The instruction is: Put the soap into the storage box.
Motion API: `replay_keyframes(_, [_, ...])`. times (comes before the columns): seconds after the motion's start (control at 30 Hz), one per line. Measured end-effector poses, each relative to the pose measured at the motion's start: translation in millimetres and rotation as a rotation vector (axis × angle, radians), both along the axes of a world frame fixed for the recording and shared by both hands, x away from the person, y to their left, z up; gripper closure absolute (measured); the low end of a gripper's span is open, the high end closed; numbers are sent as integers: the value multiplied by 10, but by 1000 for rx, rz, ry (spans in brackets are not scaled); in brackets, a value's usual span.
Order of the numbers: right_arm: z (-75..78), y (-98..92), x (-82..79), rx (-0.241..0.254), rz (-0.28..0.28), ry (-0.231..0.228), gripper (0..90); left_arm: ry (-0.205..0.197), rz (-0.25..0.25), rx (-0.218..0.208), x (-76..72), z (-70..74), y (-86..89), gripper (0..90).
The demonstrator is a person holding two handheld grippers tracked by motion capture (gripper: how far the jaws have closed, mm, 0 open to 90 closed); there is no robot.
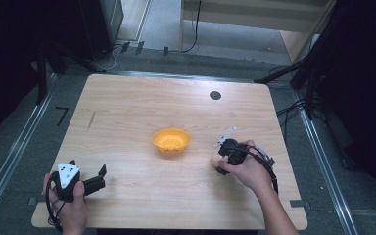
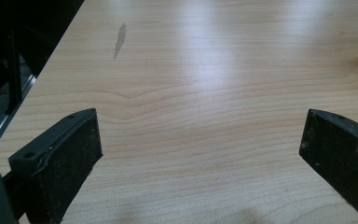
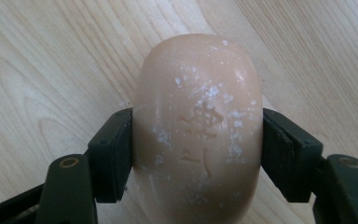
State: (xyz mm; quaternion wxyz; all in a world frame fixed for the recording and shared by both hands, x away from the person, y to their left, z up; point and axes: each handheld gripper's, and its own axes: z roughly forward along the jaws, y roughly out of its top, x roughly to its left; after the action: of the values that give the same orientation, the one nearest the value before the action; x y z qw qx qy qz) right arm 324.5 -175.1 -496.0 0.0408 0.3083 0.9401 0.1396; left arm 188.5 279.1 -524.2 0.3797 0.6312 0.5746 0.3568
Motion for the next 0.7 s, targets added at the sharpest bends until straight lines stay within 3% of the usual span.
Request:
replay_keyframes(0.4, [127,44,77,27,127,-6,334,-2,-3,-3,1,-1,1,0])
replay_keyframes(0.7, [260,161,131,14,207,-30,334,-1,-4,-4,1,-2,2,0])
